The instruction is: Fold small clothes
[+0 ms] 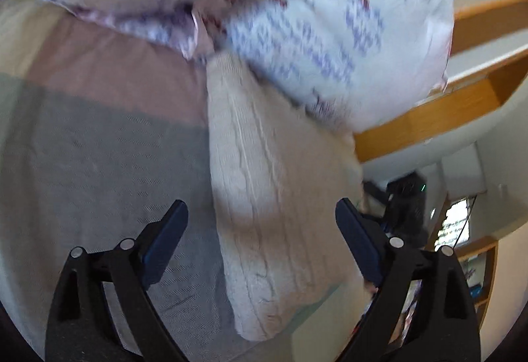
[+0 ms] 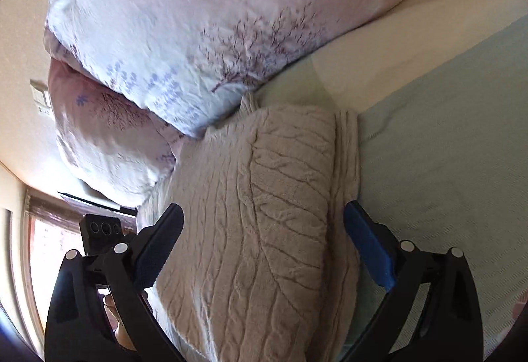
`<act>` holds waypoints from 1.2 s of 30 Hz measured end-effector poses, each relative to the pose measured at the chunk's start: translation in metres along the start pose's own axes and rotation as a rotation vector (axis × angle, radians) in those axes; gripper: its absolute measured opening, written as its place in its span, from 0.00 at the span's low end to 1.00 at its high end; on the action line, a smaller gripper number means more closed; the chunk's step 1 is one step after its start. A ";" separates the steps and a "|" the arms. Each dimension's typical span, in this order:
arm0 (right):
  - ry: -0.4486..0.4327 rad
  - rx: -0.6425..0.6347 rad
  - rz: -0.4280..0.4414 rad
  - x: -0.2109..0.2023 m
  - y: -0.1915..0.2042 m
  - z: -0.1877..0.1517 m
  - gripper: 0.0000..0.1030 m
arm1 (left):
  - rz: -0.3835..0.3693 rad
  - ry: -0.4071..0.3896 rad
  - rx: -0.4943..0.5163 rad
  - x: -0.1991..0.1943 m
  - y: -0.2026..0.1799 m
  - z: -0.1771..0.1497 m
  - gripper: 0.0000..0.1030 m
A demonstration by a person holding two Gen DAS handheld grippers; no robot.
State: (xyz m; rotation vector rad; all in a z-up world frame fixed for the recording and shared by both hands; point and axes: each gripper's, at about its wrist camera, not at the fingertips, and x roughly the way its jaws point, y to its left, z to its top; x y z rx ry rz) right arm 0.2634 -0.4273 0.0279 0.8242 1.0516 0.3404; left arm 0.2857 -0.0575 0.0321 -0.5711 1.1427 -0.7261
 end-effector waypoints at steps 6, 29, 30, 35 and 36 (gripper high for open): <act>0.016 0.025 0.034 0.011 -0.006 -0.008 0.48 | 0.056 0.015 0.105 0.040 -0.025 -0.009 0.73; -0.114 -0.161 -0.068 0.069 0.083 -0.031 0.12 | 0.390 -0.344 0.333 -0.156 0.002 -0.082 0.93; -0.126 -0.117 -0.102 0.073 0.076 -0.022 0.12 | 0.413 -0.338 0.355 -0.153 -0.001 -0.091 0.96; -0.158 -0.143 -0.173 0.049 0.085 -0.032 0.38 | 0.657 -0.343 0.501 -0.142 -0.011 -0.140 0.98; -0.197 -0.161 -0.166 0.029 0.091 -0.043 0.57 | 0.691 -0.343 0.518 -0.139 -0.012 -0.145 0.98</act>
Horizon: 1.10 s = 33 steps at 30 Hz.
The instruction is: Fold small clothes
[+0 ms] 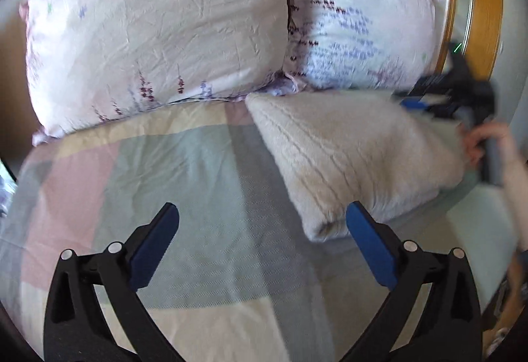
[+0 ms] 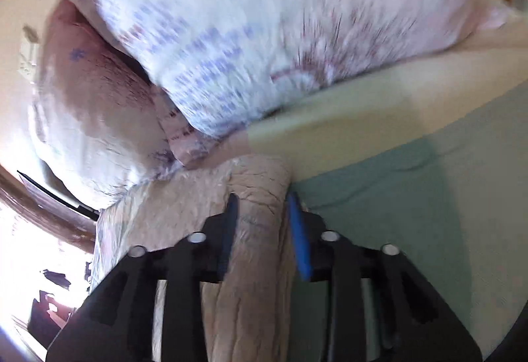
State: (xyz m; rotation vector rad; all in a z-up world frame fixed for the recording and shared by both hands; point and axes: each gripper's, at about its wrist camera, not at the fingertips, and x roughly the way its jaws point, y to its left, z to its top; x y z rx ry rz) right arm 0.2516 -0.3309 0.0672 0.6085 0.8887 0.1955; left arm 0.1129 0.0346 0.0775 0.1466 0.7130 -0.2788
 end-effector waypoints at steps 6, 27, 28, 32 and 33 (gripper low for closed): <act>0.041 -0.099 0.331 -0.055 0.043 -0.067 0.79 | -0.035 0.059 -0.034 0.011 -0.016 -0.019 0.98; 0.049 -0.422 -0.411 -0.014 0.067 -0.194 0.97 | 0.078 0.218 -0.082 0.045 -0.053 -0.033 0.98; 0.060 -0.415 -0.425 -0.016 0.066 -0.194 0.98 | 0.074 0.218 -0.088 0.045 -0.052 -0.033 0.98; 0.077 -0.407 -0.437 -0.017 0.063 -0.195 0.99 | 0.076 0.216 -0.090 0.045 -0.052 -0.034 0.98; 0.077 -0.405 -0.438 -0.017 0.063 -0.195 0.99 | 0.076 0.216 -0.090 0.045 -0.052 -0.033 0.98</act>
